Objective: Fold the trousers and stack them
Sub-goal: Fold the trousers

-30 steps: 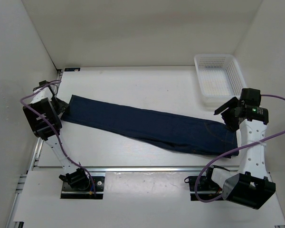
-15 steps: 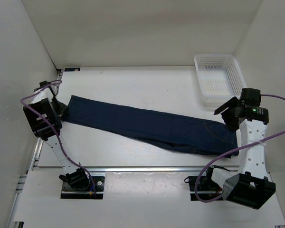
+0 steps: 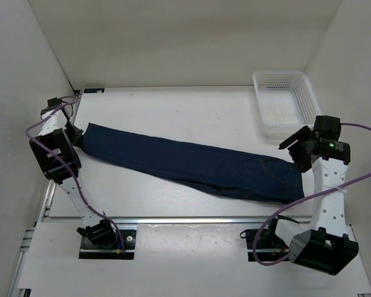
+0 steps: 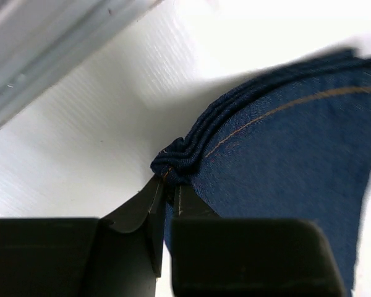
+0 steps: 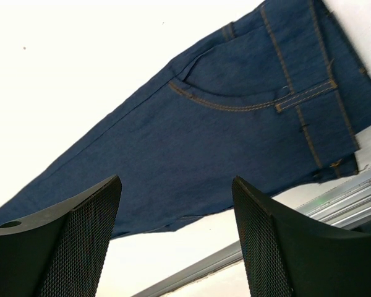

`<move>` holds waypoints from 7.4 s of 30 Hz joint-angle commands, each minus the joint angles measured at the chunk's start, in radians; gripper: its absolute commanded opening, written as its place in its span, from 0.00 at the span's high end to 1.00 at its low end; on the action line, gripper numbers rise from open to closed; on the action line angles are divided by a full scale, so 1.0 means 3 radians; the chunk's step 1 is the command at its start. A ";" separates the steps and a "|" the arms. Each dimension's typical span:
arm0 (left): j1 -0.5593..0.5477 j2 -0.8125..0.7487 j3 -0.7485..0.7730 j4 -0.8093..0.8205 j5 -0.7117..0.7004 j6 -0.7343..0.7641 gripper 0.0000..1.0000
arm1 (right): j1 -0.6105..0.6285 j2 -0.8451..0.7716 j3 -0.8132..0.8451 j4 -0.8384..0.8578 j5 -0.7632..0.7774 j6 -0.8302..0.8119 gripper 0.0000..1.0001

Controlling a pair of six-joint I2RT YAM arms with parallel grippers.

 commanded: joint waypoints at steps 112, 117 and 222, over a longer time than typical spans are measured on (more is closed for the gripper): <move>-0.2111 -0.0098 -0.0622 0.0089 0.0641 0.0597 0.90 | 0.0046 -0.0368 -0.0476 0.0200 -0.0638 -0.0407 0.23; -0.1959 -0.0246 -0.0434 -0.0038 0.0530 0.0455 0.90 | 0.0046 -0.0368 -0.0522 0.0231 -0.0669 -0.0407 0.23; -0.2827 -0.1652 0.0012 -0.0483 0.0452 0.0224 0.58 | 0.2260 0.1207 0.0940 0.0344 0.0629 -0.0386 1.00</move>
